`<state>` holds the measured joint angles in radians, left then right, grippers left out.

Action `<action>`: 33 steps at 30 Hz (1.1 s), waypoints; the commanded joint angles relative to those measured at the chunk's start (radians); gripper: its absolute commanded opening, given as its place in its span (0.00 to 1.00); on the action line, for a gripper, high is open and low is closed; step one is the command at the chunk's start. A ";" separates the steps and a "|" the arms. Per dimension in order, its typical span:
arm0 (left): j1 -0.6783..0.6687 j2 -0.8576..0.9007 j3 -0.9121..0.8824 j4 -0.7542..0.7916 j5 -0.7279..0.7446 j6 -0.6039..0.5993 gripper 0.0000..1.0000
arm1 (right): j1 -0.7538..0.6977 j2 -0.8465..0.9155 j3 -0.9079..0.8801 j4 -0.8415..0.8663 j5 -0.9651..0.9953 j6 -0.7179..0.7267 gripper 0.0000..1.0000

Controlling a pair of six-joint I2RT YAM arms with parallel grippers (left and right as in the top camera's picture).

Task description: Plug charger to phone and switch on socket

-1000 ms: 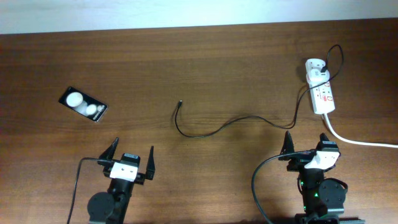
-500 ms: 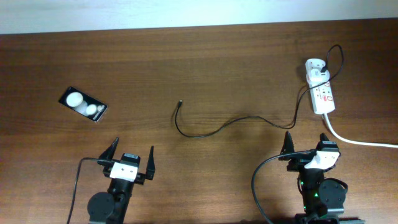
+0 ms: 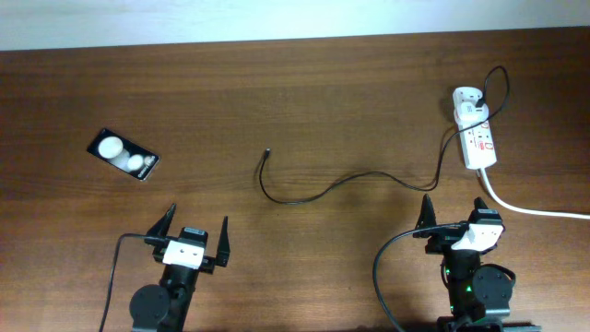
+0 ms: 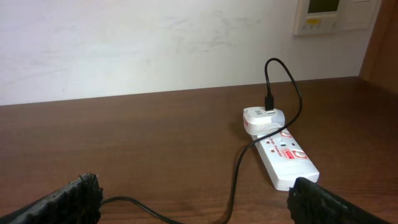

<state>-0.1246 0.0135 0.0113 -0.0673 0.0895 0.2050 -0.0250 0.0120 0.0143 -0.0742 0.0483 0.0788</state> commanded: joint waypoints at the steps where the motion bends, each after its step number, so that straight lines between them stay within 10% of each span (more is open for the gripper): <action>1: 0.005 -0.008 -0.002 -0.005 0.000 -0.013 0.99 | 0.007 -0.009 -0.009 -0.004 -0.003 0.003 0.99; 19: 0.005 0.078 0.083 -0.002 -0.012 -0.048 0.99 | 0.007 -0.009 -0.009 -0.003 -0.003 0.003 0.99; 33: 0.005 0.977 0.960 -0.374 0.030 -0.054 0.99 | 0.007 -0.009 -0.009 -0.004 -0.003 0.003 0.99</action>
<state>-0.1246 0.8196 0.7551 -0.3305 0.0883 0.1604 -0.0250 0.0120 0.0147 -0.0738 0.0479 0.0788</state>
